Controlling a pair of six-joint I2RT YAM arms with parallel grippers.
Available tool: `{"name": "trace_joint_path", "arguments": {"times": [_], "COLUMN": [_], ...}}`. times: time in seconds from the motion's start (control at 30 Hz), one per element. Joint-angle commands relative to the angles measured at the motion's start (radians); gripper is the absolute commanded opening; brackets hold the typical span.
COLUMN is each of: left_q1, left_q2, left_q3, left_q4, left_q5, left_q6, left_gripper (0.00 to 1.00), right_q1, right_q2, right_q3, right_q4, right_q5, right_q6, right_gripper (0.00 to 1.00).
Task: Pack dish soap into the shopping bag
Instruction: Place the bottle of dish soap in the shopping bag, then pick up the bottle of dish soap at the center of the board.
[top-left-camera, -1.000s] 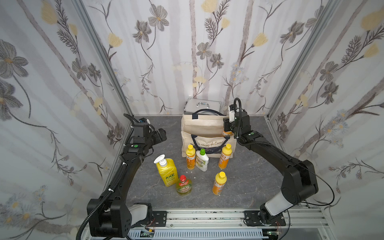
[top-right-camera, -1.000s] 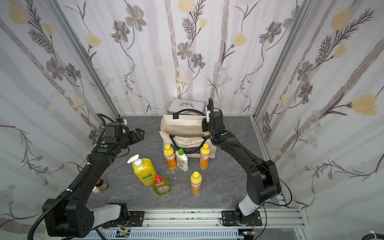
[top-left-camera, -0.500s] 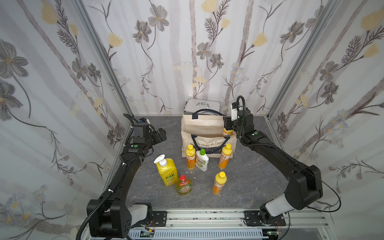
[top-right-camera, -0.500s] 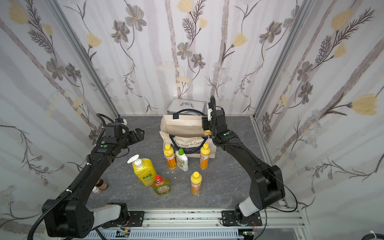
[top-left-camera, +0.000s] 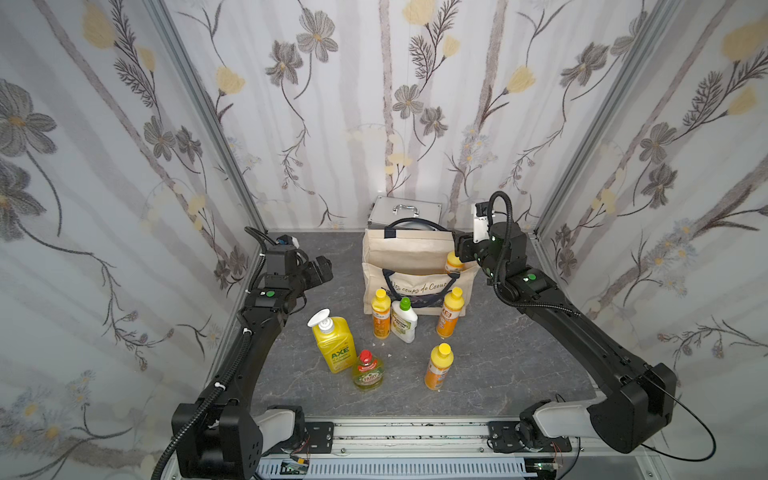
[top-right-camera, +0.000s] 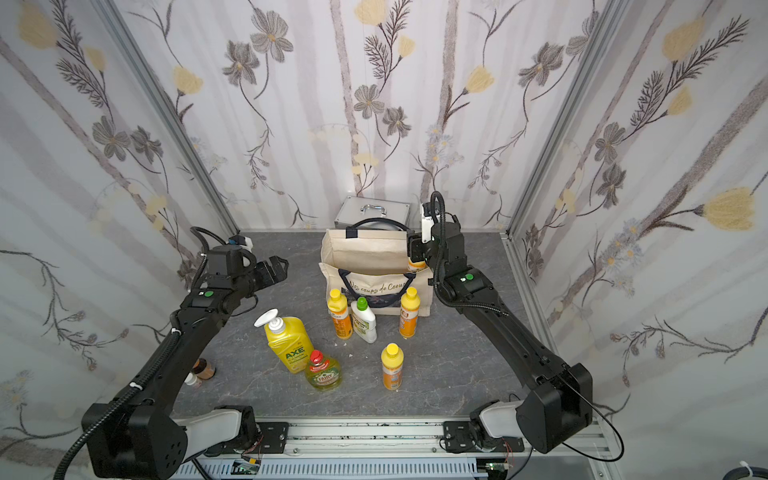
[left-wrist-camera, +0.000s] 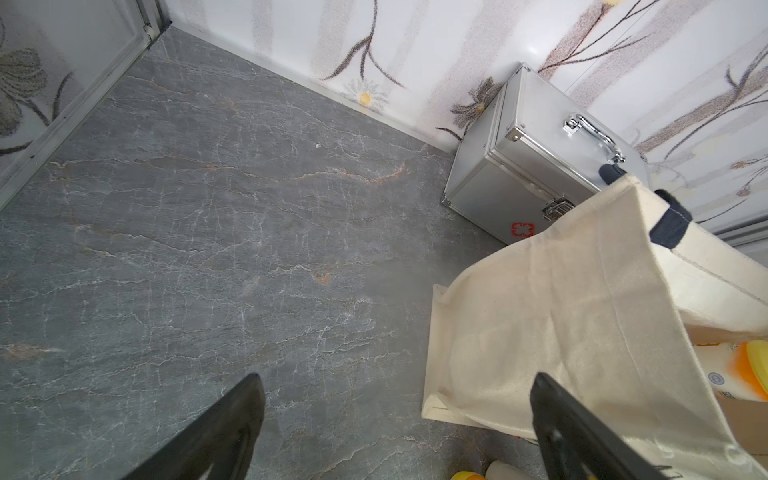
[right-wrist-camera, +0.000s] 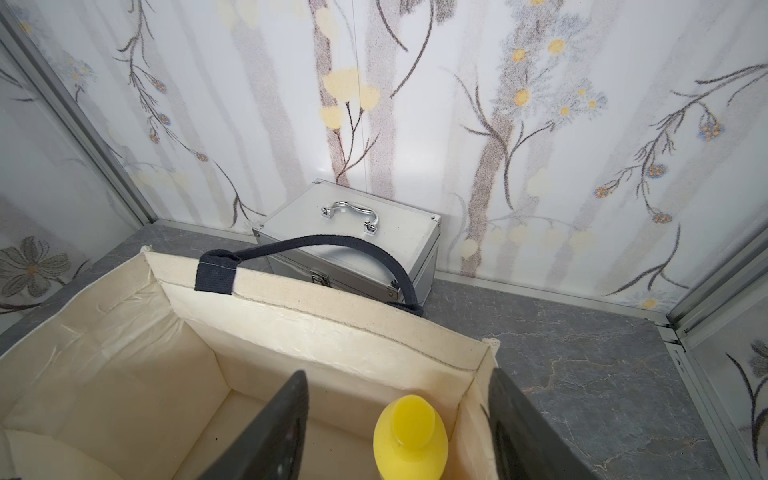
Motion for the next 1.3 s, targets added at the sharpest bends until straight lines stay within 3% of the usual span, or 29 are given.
{"name": "trace_joint_path", "arguments": {"times": [0.0,0.27,0.43,0.83,1.0,1.27], "left_q1": [-0.001,0.000,-0.001,-0.001,-0.001,-0.002], "left_q2": [-0.002,-0.013,-0.022,-0.019,-0.013,-0.024], "left_q3": [0.002,-0.011,-0.015,-0.018,-0.020,-0.027], "left_q4": [0.017,0.025,0.033,0.044,0.047,0.048], "left_q5": [0.021,0.043,0.058,0.080,0.093,0.077], "left_q6": [0.002,0.002,0.003,0.001,-0.003,0.000], "left_gripper": [1.00,1.00,1.00,1.00,1.00,1.00], "right_q1": [0.010,0.063,0.112,0.161,0.162,0.163], "right_q2": [-0.030,-0.158,-0.248,-0.476,-0.528,-0.561], "right_q3": [-0.019,-0.109,-0.175,-0.416,-0.535,-0.599], "right_q4": [-0.018,-0.059,-0.075,-0.069,-0.014,0.053], "right_q5": [0.020,0.032,-0.034,-0.105,-0.147,-0.126], "right_q6": [-0.013,0.049,0.077,0.113,0.140,0.143], "right_gripper": [0.65,0.67,0.74,0.79,0.80,0.80]}}
